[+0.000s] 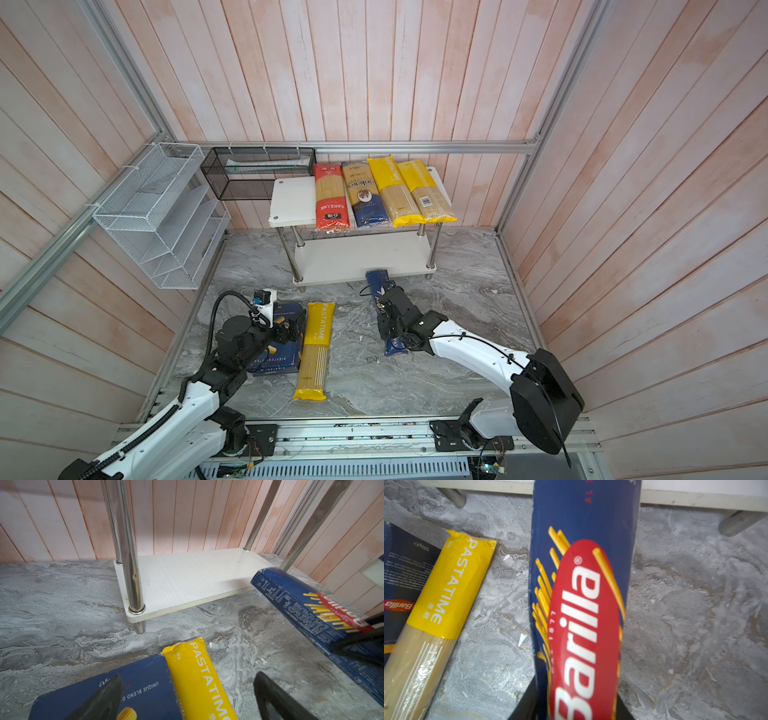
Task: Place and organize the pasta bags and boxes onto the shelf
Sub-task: 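Lift the Barilla spaghetti box and carry it toward the lower shelf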
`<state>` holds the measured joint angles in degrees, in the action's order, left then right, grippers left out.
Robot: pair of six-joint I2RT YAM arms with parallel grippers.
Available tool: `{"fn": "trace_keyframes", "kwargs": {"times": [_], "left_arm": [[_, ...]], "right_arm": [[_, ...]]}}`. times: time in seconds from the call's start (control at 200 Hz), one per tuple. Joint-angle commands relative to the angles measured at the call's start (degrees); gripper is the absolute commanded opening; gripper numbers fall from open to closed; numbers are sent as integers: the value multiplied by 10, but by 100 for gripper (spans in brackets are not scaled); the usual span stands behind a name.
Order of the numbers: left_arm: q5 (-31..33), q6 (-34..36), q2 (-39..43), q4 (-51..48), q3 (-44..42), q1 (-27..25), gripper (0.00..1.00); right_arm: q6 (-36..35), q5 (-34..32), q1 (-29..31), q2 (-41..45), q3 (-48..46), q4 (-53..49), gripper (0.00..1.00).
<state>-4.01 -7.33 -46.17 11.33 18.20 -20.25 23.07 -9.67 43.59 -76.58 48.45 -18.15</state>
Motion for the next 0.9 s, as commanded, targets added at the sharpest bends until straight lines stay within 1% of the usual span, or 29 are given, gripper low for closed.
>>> {"fn": "trace_keyframes", "kwargs": {"times": [0.0,0.31,0.43,0.595,0.895], "left_arm": [[3,-2,0,1,-2,2,100],[2,-2,1,1,-2,2,100],[2,-2,2,2,-2,1,100],[3,-2,5,2,-4,1,100],[0,-2,6,1,-4,1,100]], "right_arm": [[-39,-22,-26,19,16,47,33],[-99,-17,-102,-11,50,87,33],[-117,4,-132,-24,69,99,33],[-141,14,-157,-52,102,108,33],[-154,44,-189,-109,150,131,33]]}}
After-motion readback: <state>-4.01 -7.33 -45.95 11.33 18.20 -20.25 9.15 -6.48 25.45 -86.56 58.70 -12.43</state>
